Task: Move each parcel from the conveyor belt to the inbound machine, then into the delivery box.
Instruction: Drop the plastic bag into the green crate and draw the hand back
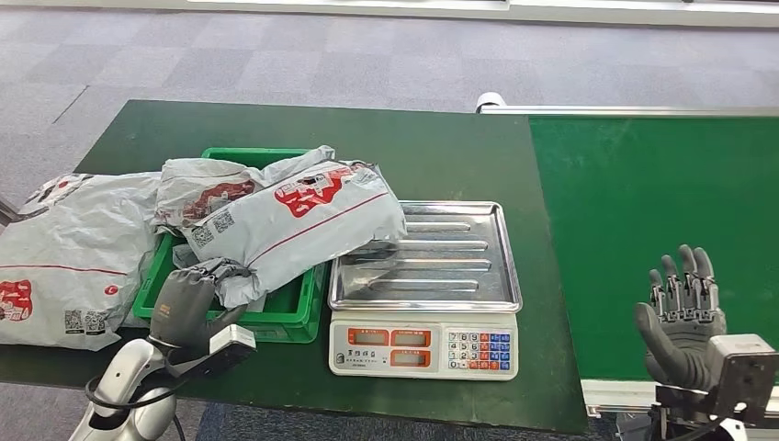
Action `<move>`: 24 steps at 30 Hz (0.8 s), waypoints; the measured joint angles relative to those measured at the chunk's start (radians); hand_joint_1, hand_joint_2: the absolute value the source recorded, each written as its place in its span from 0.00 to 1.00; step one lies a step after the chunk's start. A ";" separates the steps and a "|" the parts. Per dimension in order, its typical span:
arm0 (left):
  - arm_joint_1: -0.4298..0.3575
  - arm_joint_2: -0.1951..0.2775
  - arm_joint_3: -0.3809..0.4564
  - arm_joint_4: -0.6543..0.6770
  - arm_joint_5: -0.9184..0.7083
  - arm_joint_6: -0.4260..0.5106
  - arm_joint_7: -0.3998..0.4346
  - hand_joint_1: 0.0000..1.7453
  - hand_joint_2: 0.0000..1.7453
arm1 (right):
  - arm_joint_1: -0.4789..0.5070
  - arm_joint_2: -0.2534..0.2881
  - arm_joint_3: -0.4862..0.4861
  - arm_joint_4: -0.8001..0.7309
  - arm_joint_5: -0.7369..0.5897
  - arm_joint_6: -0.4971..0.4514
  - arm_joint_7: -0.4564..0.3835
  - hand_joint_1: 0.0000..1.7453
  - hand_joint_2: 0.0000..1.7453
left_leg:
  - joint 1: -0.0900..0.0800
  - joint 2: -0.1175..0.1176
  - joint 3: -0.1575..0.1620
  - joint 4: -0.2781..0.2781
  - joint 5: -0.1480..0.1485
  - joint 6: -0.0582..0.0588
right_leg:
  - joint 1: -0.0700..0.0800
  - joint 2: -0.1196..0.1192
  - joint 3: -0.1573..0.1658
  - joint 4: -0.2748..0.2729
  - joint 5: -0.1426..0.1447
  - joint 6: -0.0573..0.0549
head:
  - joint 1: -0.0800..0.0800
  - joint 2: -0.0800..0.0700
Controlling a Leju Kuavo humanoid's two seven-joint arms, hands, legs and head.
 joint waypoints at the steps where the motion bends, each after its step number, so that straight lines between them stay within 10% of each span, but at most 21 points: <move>1: 0.000 0.000 0.000 0.002 0.008 -0.016 0.003 0.00 1.00 | -0.002 0.000 -0.003 -0.001 0.003 0.005 0.003 0.00 1.00 | 0.000 0.000 0.000 0.000 0.000 0.000 | 0.000 0.000 0.000 0.000 0.000 0.000 | 0.000 0.000; 13: -0.090 -0.039 0.011 0.052 0.079 -0.087 0.113 0.00 1.00 | -0.140 0.001 0.059 0.082 0.078 0.007 0.076 0.00 1.00 | 0.000 0.000 0.003 0.000 0.001 0.000 | 0.000 -0.001 0.004 0.000 0.002 0.000 | 0.000 0.000; 24: -0.254 -0.064 0.107 0.081 -0.141 0.234 0.365 0.00 1.00 | -0.543 -0.070 0.301 0.495 -0.009 -0.016 0.087 0.00 1.00 | 0.000 0.001 0.001 0.000 0.007 -0.001 | 0.000 0.001 0.001 0.001 0.008 -0.002 | 0.000 0.000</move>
